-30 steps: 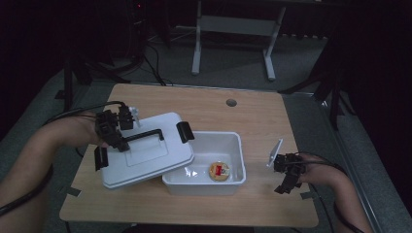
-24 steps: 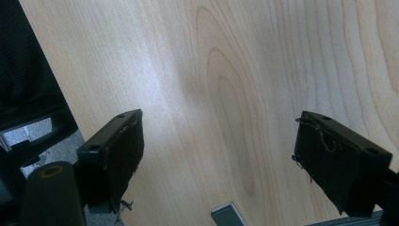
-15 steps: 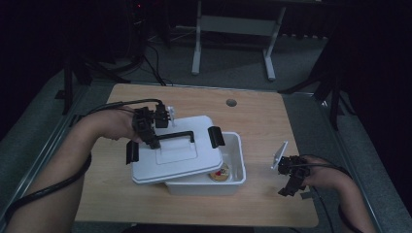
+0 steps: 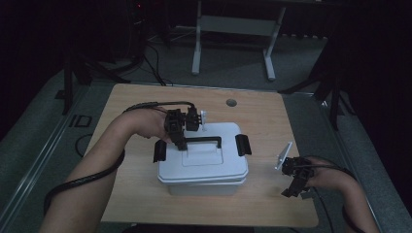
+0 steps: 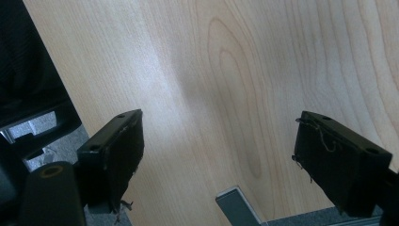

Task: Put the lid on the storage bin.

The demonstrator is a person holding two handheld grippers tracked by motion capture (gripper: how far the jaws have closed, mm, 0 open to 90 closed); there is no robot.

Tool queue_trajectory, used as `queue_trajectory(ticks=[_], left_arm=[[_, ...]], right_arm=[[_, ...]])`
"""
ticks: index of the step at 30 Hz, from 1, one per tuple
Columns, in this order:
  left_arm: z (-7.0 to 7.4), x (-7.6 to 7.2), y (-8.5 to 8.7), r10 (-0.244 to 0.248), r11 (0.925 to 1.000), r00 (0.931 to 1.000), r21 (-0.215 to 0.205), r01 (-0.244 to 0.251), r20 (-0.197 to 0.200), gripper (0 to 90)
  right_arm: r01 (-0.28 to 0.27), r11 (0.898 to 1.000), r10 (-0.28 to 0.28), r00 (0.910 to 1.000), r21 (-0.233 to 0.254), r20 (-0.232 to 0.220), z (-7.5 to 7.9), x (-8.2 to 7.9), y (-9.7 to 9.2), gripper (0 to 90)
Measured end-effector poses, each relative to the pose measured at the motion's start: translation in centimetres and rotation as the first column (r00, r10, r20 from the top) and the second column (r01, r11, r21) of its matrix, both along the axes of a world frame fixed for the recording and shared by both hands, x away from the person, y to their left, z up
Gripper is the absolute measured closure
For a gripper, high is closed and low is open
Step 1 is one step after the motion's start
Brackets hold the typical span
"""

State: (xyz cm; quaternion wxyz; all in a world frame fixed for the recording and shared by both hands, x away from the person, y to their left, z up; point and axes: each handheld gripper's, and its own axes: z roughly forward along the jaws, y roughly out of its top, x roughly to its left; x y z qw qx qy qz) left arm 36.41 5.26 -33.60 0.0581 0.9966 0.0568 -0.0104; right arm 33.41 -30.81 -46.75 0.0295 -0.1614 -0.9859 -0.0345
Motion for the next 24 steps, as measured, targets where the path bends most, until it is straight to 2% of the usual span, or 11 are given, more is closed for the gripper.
queue_trajectory(ticks=[9,14,18,24], left_arm=[[-1.8,0.6,-1.5,-0.035,0.9990,0.9993,0.027,0.035,-0.016,83.9],[-2.2,0.9,-1.4,-0.024,0.9994,0.9995,0.023,0.025,-0.018,83.9],[-2.5,1.2,-1.3,-0.017,0.9987,0.9998,0.047,0.018,-0.013,83.9],[-3.4,1.3,-1.0,-0.017,0.9994,0.9994,0.031,0.018,-0.030,83.9]], right_arm=[[0.000,1.000,0.000,1.0000,0.002,-0.003,-0.2,0.0,0.0,16.1],[-0.002,1.000,0.002,1.0000,0.000,-0.005,-0.2,0.0,0.0,16.1],[-0.001,1.000,0.001,1.0000,0.001,-0.007,-0.3,0.0,0.1,16.1],[0.001,1.000,-0.001,0.9999,0.000,-0.013,-0.6,0.0,0.1,16.1]])
